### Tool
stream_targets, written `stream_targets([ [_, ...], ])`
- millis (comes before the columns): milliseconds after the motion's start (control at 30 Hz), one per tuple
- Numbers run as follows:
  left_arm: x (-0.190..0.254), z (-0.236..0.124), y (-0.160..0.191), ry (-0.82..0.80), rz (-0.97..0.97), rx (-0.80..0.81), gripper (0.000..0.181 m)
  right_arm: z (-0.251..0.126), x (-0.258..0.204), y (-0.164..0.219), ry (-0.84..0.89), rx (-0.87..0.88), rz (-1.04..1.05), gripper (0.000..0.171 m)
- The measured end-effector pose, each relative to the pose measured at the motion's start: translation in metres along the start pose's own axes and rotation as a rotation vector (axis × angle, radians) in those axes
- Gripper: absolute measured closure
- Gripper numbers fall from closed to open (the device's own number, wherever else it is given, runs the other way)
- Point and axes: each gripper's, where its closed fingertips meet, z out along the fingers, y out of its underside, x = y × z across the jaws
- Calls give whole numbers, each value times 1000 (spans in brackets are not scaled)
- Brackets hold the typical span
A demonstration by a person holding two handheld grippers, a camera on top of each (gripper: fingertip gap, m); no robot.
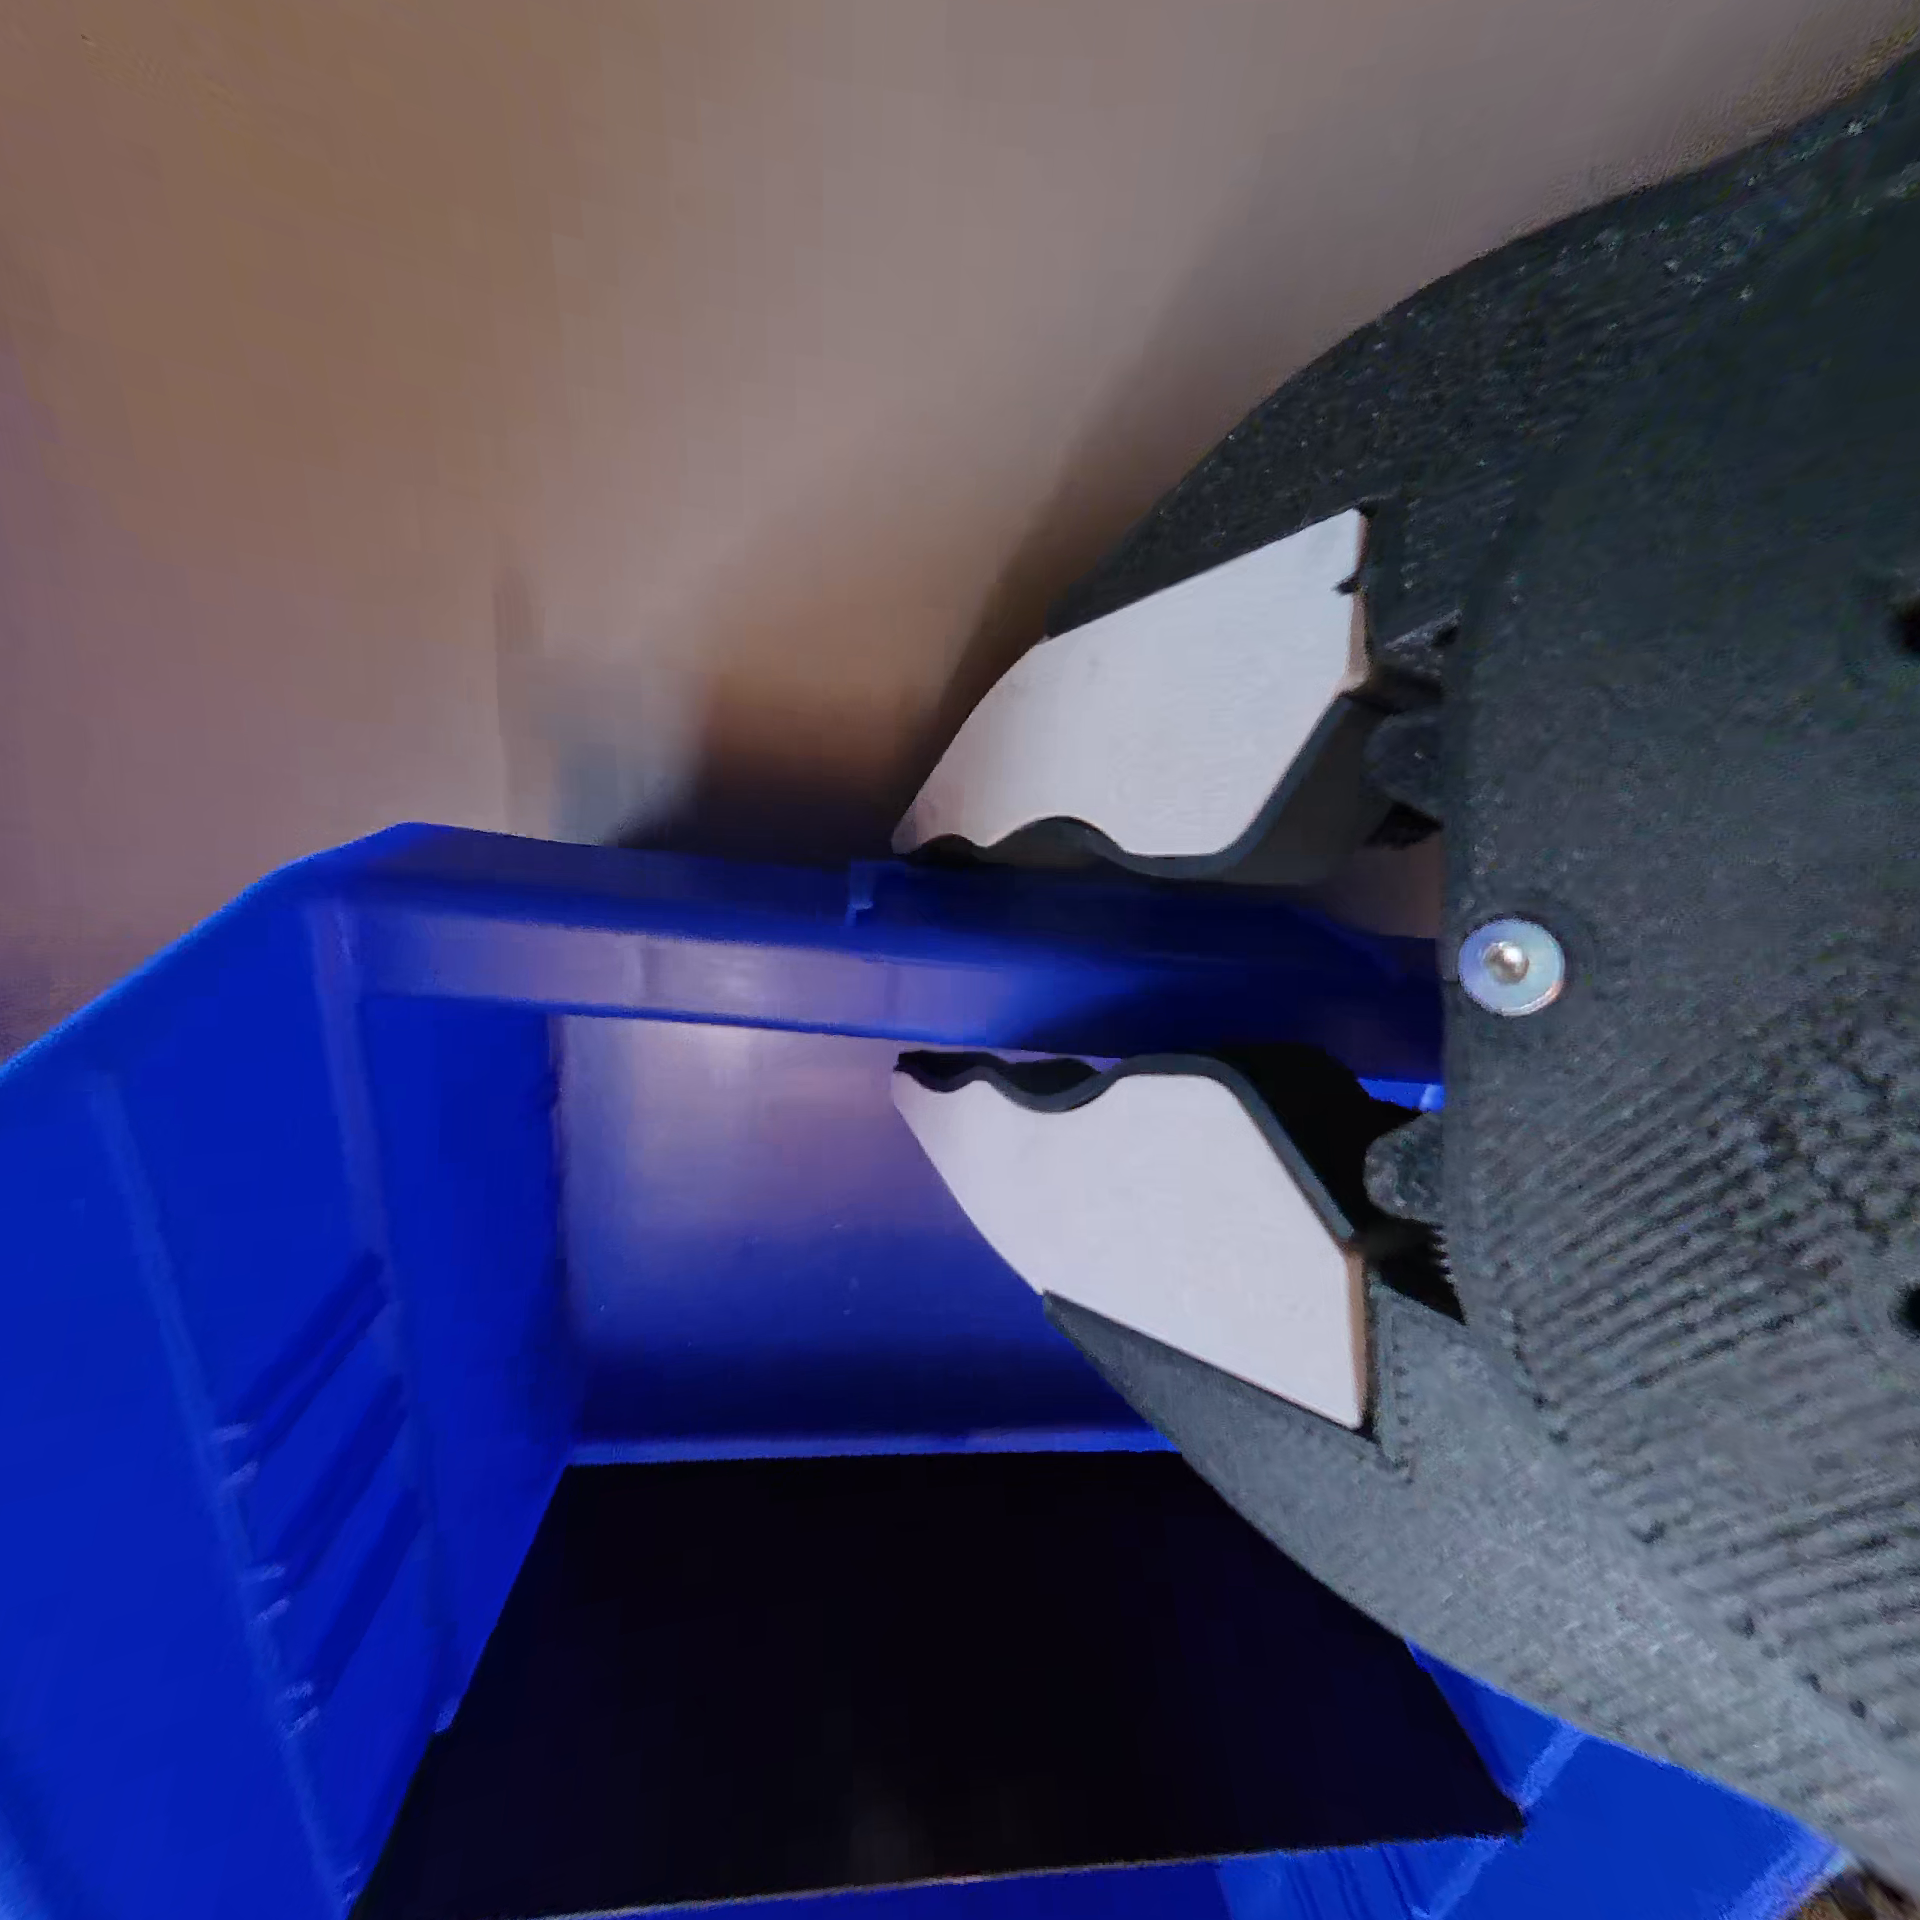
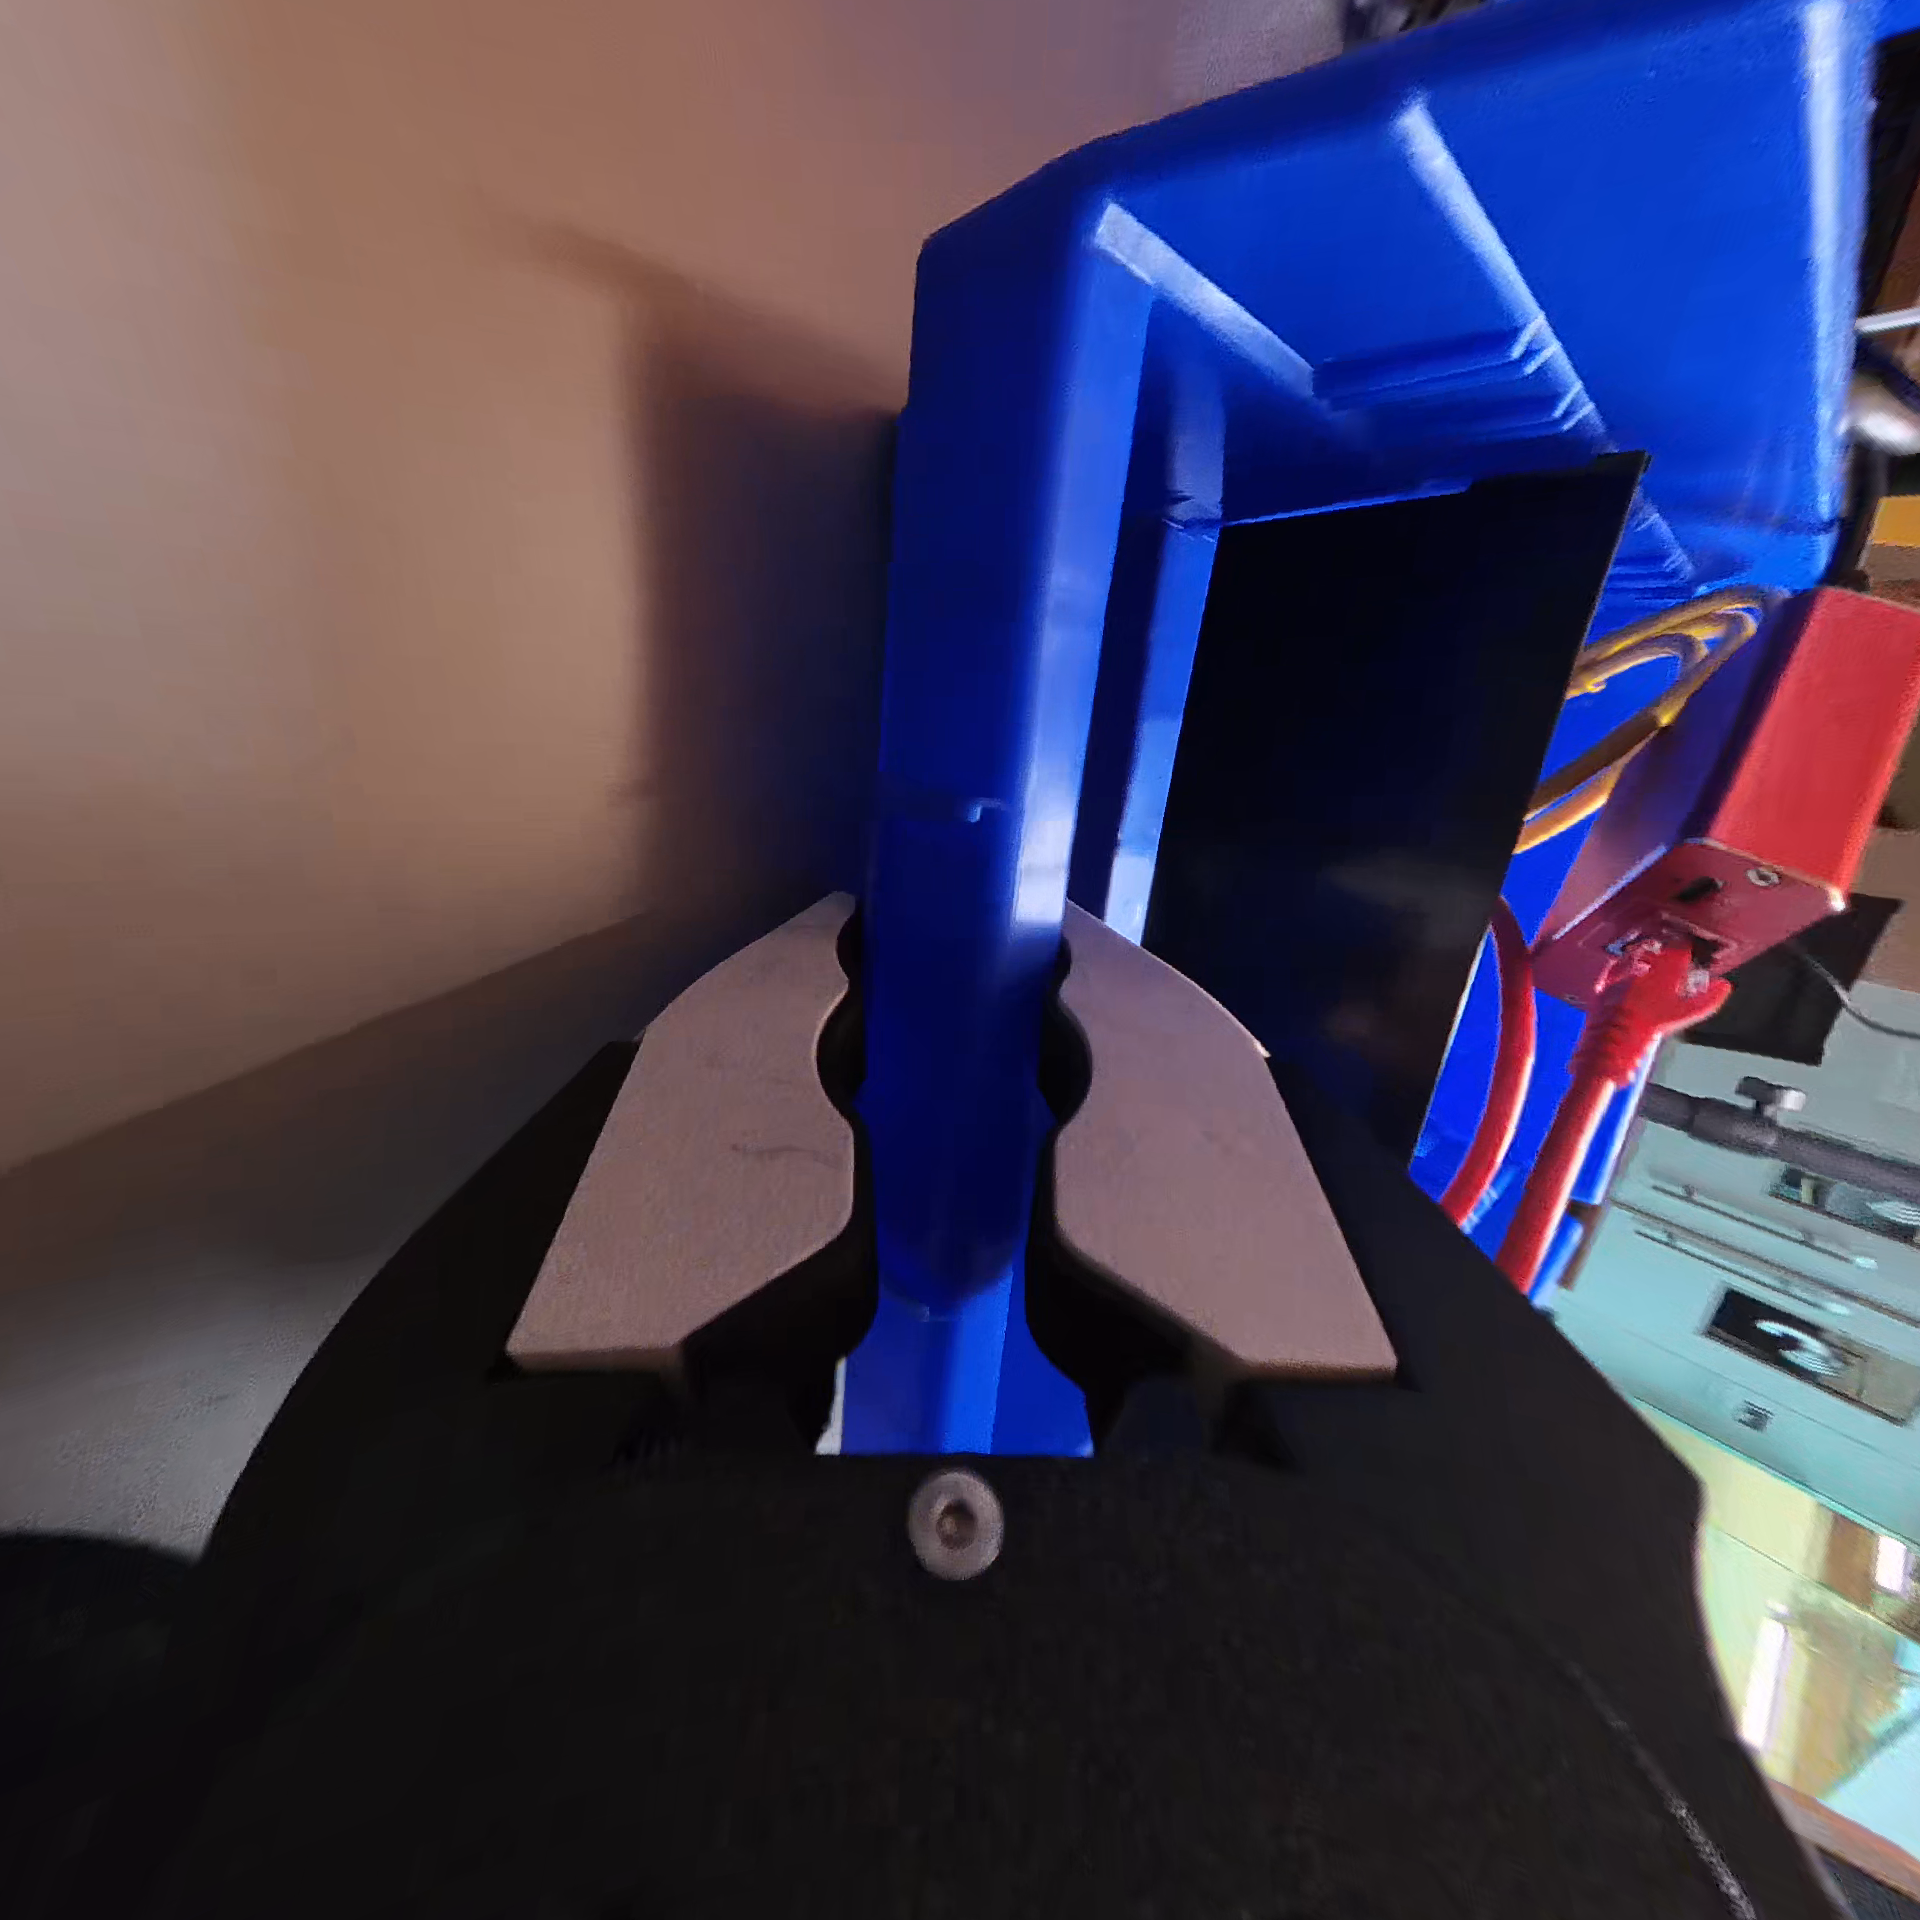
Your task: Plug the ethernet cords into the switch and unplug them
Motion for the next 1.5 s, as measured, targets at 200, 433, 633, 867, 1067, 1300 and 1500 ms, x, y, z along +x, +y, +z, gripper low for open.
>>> stream_targets([
  [200, 14, -60, -82, 114, -345, 477, 133, -69, 5, -28, 19, 412, 506, 137],
  [433, 56, -39, -134, 204, -589, 590, 123, -132, 60, 30, 272, 533, 1058, 125],
  [633, 49, -9, -158, 90, -798, 624, 116, -124, 76, 97, 415, 431, 1277, 111],
  [867, 32, 10, -163, -79, -849, 544, 125, -74, 50, 92, 252, 294, 1303, 105],
  [1067, 30, 17, -168, -100, -887, 564, 132, -49, 34, 82, 181, 224, 1272, 109],
  [1300, 27, 15, -171, -108, -908, 604, 140, -42, 32, 88, 195, 179, 1239, 120],
  [1500, 18, 12, -166, -139, -890, 604, 157, -42, 33, 90, 195, 200, 1266, 135],
])
